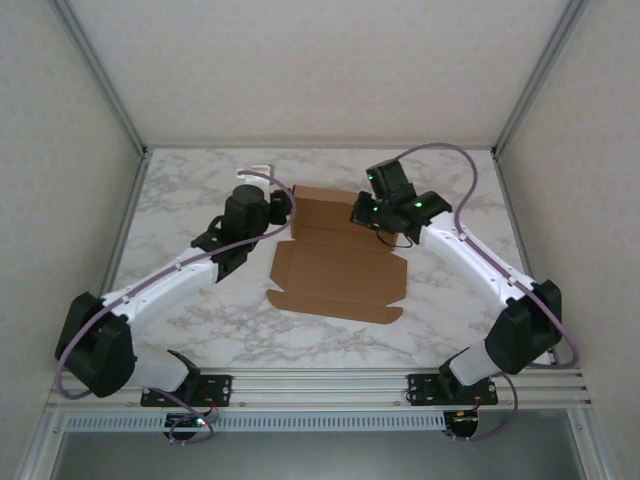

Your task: Fold the paper box

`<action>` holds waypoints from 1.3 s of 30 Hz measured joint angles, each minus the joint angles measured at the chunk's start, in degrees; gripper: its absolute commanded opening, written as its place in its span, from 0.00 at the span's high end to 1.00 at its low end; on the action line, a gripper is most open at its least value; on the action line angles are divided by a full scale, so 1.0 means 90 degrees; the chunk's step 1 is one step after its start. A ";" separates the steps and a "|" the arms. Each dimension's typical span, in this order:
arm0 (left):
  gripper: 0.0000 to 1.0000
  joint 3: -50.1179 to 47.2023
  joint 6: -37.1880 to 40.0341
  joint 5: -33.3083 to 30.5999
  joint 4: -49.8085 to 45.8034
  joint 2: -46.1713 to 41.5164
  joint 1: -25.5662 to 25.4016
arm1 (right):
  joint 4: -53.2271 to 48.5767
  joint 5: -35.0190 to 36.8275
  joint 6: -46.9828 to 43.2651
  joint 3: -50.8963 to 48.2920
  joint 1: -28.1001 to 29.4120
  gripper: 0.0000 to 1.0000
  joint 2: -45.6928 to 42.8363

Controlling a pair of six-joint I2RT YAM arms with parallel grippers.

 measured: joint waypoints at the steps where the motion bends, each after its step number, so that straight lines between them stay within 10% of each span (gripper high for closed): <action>1: 0.52 0.0000 0.0000 -0.0187 -0.0075 -0.0148 0.0002 | -0.0005 0.0015 -0.0005 0.0000 0.0085 0.99 0.0151; 9: 0.51 -0.0578 0.0228 -0.1350 0.0104 -0.0950 0.0010 | -0.0471 0.0053 -0.0369 0.1722 0.0223 0.96 0.2220; 19: 0.50 -0.0976 0.0362 -0.1620 0.0333 -0.0950 0.0087 | -0.1744 -0.1015 -0.0226 0.9442 -0.1353 0.89 0.6900; 26: 0.49 -0.1042 0.0362 -0.1566 0.0517 -0.1059 0.0136 | -0.1494 -0.1537 0.0075 0.7623 -0.2686 0.86 0.7089; 39: 0.48 0.0080 -0.1586 0.0750 0.0121 0.0537 0.1392 | -0.0656 -0.1719 -0.0833 0.4415 -0.2353 0.85 0.4617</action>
